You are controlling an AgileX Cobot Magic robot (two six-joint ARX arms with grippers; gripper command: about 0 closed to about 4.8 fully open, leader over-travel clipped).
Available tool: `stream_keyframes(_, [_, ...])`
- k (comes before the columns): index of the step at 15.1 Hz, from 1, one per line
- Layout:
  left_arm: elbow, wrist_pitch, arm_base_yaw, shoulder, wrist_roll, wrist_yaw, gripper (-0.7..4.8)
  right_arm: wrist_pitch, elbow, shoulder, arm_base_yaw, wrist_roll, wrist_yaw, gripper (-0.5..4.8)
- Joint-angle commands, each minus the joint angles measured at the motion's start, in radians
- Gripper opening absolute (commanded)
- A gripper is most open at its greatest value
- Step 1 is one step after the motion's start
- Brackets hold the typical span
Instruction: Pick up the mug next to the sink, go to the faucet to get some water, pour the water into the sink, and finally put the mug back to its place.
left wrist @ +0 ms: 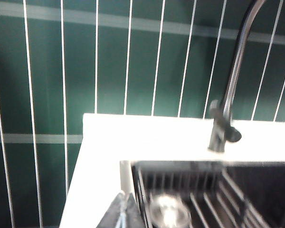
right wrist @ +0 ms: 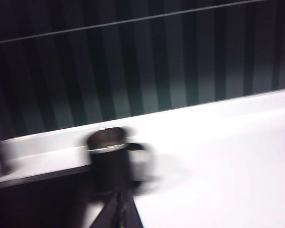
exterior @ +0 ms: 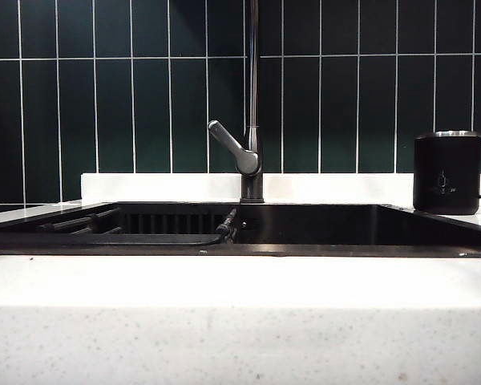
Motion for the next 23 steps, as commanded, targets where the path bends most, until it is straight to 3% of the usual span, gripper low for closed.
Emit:
stream_keyframes(1, [0.076, -0.010, 0.000, 0.006, 0.021, -0.020, -0.06, -0.019, 0.072, 0.003, -0.001, -0.134, 0.109, -0.03])
stream_keyframes(5, [0.272, -0.087, 0.000, 0.144, 0.037, 0.011, -0.06, -0.037, 0.237, 0.163, 0.001, -0.153, 0.103, -0.03])
stream_keyframes(8, [0.399, -0.085, 0.000, 0.316, 0.082, 0.057, -0.06, 0.100, 0.279, 0.281, 0.002, -0.143, 0.065, -0.02])
stream_keyframes(10, [0.411, -0.001, 0.000, 0.389, 0.087, 0.056, -0.06, 0.151, 0.285, 0.352, 0.003, -0.112, -0.085, -0.01])
stream_keyframes(13, [0.411, 0.074, 0.000, 0.441, 0.081, 0.058, -0.05, 0.146, 0.302, 0.424, 0.002, -0.093, -0.211, 0.00])
stream_keyframes(15, [0.412, 0.103, 0.000, 0.497, 0.103, 0.058, -0.02, 0.084, 0.349, 0.451, 0.002, -0.109, -0.195, 0.56])
stream_keyframes(17, [0.412, 0.134, 0.000, 0.599, 0.100, 0.146, 1.02, 0.076, 0.378, 0.476, -0.003, -0.205, -0.091, 0.68])
stream_keyframes(18, [0.412, 0.138, -0.001, 0.640, 0.101, 0.177, 1.21, 0.071, 0.380, 0.494, -0.003, -0.238, -0.066, 0.94])
stream_keyframes(19, [0.412, 0.152, -0.001, 0.669, 0.103, 0.187, 1.21, 0.058, 0.380, 0.511, -0.003, -0.251, -0.048, 1.48])
stream_keyframes(23, [0.412, 0.209, -0.001, 0.777, 0.129, 0.202, 1.20, 0.040, 0.380, 0.629, -0.003, -0.250, 0.035, 1.53])
